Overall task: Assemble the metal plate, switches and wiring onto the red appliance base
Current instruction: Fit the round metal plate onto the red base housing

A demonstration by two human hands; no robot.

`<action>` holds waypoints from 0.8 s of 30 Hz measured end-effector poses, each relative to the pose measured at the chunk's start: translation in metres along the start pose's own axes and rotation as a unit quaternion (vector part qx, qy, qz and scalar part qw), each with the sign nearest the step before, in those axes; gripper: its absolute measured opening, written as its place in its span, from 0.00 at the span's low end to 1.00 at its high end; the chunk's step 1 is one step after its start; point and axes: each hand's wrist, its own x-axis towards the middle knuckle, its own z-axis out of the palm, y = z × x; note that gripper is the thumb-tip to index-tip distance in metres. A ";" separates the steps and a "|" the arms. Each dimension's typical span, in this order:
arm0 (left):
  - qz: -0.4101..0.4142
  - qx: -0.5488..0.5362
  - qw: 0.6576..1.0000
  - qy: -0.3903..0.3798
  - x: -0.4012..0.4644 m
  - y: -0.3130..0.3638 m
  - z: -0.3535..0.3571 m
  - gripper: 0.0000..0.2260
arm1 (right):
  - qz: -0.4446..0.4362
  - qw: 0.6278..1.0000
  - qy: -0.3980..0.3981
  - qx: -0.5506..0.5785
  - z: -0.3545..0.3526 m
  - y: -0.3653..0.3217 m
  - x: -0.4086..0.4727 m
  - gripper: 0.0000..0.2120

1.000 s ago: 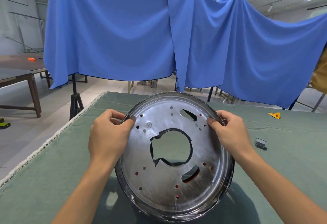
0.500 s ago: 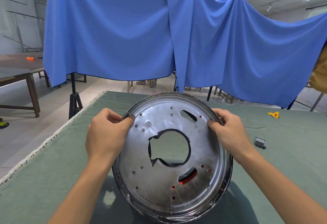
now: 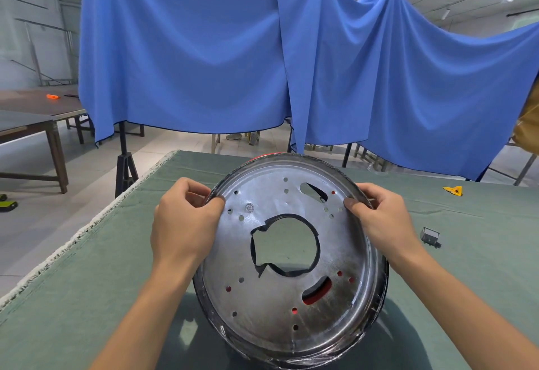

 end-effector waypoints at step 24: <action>0.009 -0.005 0.997 -0.077 -0.006 0.005 -0.004 0.13 | -0.009 0.991 0.085 -0.105 0.001 0.009 0.009 0.10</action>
